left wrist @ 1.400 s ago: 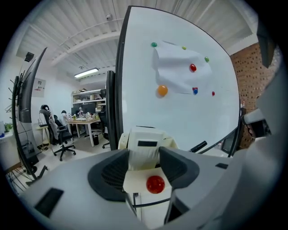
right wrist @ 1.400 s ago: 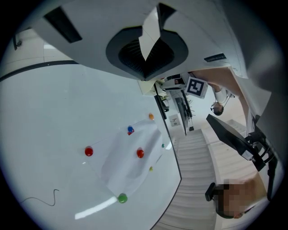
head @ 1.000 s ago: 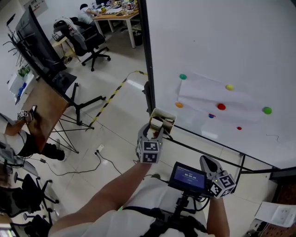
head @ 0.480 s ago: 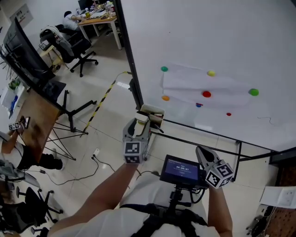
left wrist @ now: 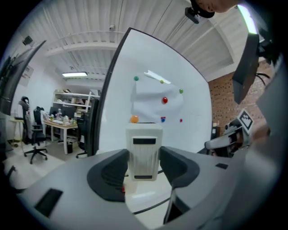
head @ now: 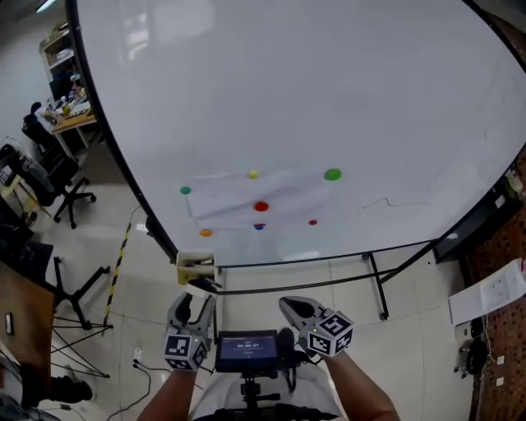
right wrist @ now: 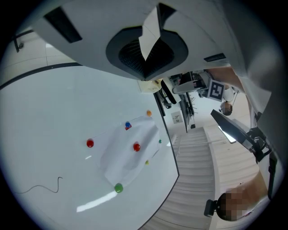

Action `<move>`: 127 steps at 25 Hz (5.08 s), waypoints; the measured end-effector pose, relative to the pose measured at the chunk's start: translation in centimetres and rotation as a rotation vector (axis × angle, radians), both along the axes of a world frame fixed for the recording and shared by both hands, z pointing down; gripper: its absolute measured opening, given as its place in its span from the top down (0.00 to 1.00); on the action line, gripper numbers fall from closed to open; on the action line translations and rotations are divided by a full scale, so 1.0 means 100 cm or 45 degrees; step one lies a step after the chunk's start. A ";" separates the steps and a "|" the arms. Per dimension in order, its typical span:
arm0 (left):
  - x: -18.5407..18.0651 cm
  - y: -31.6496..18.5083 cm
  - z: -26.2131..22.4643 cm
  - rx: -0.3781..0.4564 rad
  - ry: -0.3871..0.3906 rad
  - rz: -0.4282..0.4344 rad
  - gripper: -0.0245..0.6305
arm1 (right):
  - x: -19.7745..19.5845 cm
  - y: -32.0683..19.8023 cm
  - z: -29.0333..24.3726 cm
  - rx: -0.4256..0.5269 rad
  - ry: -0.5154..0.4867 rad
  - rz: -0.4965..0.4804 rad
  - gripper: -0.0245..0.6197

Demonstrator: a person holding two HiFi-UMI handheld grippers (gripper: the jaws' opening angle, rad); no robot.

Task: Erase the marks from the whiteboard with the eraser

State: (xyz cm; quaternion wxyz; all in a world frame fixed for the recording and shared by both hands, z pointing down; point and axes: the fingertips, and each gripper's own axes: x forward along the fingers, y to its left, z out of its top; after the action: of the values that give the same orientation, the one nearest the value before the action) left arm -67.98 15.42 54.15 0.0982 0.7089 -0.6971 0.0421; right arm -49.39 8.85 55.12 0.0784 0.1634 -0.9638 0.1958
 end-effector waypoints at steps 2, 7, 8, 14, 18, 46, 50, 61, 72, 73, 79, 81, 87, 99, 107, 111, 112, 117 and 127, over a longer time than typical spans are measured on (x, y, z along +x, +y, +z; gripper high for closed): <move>0.036 0.001 -0.001 0.021 0.018 0.194 0.58 | 0.010 0.006 -0.004 0.005 -0.003 0.036 0.95; 0.086 0.000 0.020 -0.077 0.025 0.360 0.58 | 0.048 0.026 -0.008 -0.020 -0.028 0.171 0.95; 0.092 -0.002 0.024 -0.087 0.040 0.375 0.58 | 0.058 0.028 -0.008 -0.019 -0.028 0.203 0.95; 0.157 -0.005 0.024 -0.115 0.083 0.560 0.58 | 0.141 0.033 -0.017 -0.002 -0.048 0.423 0.95; 0.201 -0.009 0.030 -0.159 0.074 0.648 0.58 | 0.195 0.024 -0.015 -0.011 -0.084 0.540 0.95; 0.486 -0.152 -0.021 -0.112 -0.017 0.315 0.58 | 0.532 -0.055 -0.025 0.009 -0.178 0.550 0.95; 0.462 -0.181 -0.054 -0.036 -0.123 0.233 0.58 | 0.526 -0.088 -0.027 0.016 -0.173 0.538 0.95; 0.407 -0.249 -0.106 0.173 -0.430 0.122 0.58 | 0.486 -0.172 -0.074 0.116 -0.127 0.526 0.95; 0.378 -0.275 -0.110 0.143 -0.346 0.172 0.58 | 0.443 -0.232 -0.137 0.256 -0.243 0.444 0.95; 0.375 -0.276 -0.111 0.138 -0.338 0.159 0.58 | 0.439 -0.237 -0.143 0.277 -0.249 0.425 0.95; 0.366 -0.283 -0.106 0.132 -0.306 0.060 0.58 | 0.418 -0.250 -0.140 0.280 -0.264 0.311 0.95; 0.365 -0.285 -0.105 0.124 -0.299 0.028 0.58 | 0.417 -0.253 -0.132 0.254 -0.266 0.277 0.95; 0.372 -0.302 -0.111 0.080 -0.295 -0.104 0.58 | 0.435 -0.272 -0.116 0.187 -0.270 0.229 0.95; 0.382 -0.321 -0.112 0.102 -0.252 -0.390 0.56 | 0.479 -0.306 -0.126 0.149 -0.294 0.154 0.95; 0.394 -0.327 -0.109 0.174 0.180 -0.519 0.56 | 0.487 -0.320 -0.126 0.123 -0.309 0.090 0.95; 0.402 -0.331 -0.110 0.168 0.253 -0.537 0.56 | 0.490 -0.326 -0.125 0.111 -0.325 0.068 0.95; 0.404 -0.332 -0.111 0.168 0.255 -0.534 0.56 | 0.489 -0.327 -0.126 0.110 -0.330 0.061 0.95; 0.422 -0.339 -0.120 0.155 0.169 -0.470 0.56 | 0.482 -0.329 -0.129 0.117 -0.345 0.026 0.95; 0.389 -0.317 -0.099 0.187 0.294 -0.579 0.56 | 0.479 -0.328 -0.126 0.101 -0.342 0.001 0.95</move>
State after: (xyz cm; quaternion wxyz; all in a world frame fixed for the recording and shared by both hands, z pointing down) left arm -29.06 -16.28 44.25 0.1323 0.5395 -0.8238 -0.1129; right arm -1.52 -23.93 42.48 -0.0579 0.1391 -0.9725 0.1775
